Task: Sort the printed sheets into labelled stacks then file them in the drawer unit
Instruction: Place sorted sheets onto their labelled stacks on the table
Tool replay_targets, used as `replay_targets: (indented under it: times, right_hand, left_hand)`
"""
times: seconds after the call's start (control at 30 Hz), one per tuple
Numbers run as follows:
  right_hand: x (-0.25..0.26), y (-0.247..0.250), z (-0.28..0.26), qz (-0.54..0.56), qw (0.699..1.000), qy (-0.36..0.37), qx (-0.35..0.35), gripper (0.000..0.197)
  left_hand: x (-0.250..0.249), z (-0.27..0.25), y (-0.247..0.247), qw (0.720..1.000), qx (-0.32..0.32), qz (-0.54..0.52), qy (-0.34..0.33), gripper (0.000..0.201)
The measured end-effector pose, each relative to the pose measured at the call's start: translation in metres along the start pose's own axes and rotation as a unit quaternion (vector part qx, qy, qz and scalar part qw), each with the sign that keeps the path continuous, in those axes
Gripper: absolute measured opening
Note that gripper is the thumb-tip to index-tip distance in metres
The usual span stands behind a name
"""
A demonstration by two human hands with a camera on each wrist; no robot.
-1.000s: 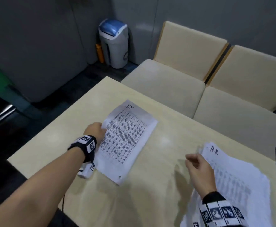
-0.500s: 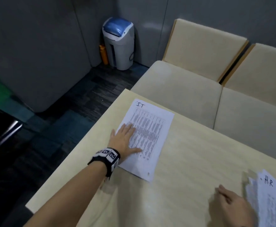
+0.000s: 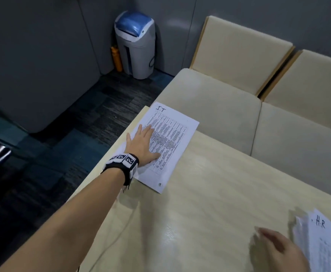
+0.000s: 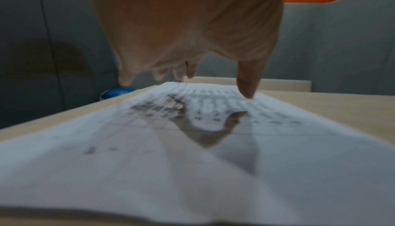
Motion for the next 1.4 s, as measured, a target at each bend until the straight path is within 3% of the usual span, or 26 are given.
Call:
replay_targets:
  times: [0.1, 0.17, 0.33, 0.4, 0.5, 0.57, 0.63, 0.7, 0.87, 0.97, 1.07, 1.2, 1.4]
  right_hand:
    - [0.026, 0.012, -0.022, 0.023, 0.995, 0.09, -0.026, 0.015]
    - [0.02, 0.035, -0.025, 0.055, 0.992, 0.097, -0.062, 0.017]
    - [-0.011, 0.122, -0.045, 0.015, 0.984, 0.066, -0.165, 0.02]
    - [-0.045, 0.156, -0.049, -0.019, 0.987, 0.017, -0.157, 0.019]
    - [-0.075, 0.204, -0.066, -0.112, 0.975, -0.056, -0.185, 0.014]
    - [-0.086, 0.227, -0.072, -0.165, 0.962, -0.092, -0.196, 0.038]
    - [-0.092, 0.241, -0.071, -0.179, 0.959, -0.125, -0.183, 0.062]
    - [-0.097, 0.248, -0.065, -0.17, 0.965, -0.134, -0.15, 0.071]
    - [-0.095, 0.254, -0.046, -0.133, 0.977, -0.084, -0.145, 0.052]
    - [-0.094, 0.259, -0.038, -0.133, 0.978, -0.045, -0.152, 0.031]
    - [-0.097, 0.27, -0.035, -0.16, 0.975, -0.007, -0.152, 0.046]
    - [-0.1, 0.291, -0.043, -0.172, 0.973, 0.019, -0.155, 0.04]
    - [-0.111, 0.311, -0.043, -0.009, 0.987, 0.059, -0.148, 0.02]
  left_hand:
    - [-0.054, -0.031, 0.006, 0.988, -0.095, -0.118, -0.038, 0.081]
    - [-0.107, -0.057, -0.006, 0.975, -0.099, -0.185, -0.072, 0.066]
    - [-0.251, -0.128, -0.082, 0.959, 0.036, -0.229, -0.164, 0.031]
    - [-0.3, -0.156, -0.11, 0.946, 0.091, -0.259, -0.173, 0.02]
    - [-0.355, -0.188, -0.146, 0.942, 0.121, -0.268, -0.159, 0.014]
    - [-0.381, -0.202, -0.166, 0.951, 0.133, -0.238, -0.145, 0.017]
    - [-0.398, -0.209, -0.182, 0.962, 0.132, -0.205, -0.124, 0.02]
    - [-0.411, -0.216, -0.191, 0.973, 0.122, -0.167, -0.105, 0.019]
    - [-0.422, -0.225, -0.188, 0.986, 0.072, -0.116, -0.092, 0.016]
    - [-0.419, -0.225, -0.191, 0.987, 0.075, -0.13, -0.059, 0.032]
    - [-0.414, -0.224, -0.195, 0.988, 0.068, -0.135, -0.035, 0.04]
    - [-0.414, -0.218, -0.2, 0.992, 0.078, -0.094, -0.026, 0.041]
    - [-0.421, -0.211, -0.192, 0.997, 0.064, -0.036, -0.018, 0.03]
Point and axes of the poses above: each hand's wrist, its own z-axis towards the middle knuckle, its own y-axis out of the back of the hand, x = y × z, the point moved 7 cm from there along z, towards the middle knuckle, and after that the axes turned 4 degrees about x, right-handed, at the moved point
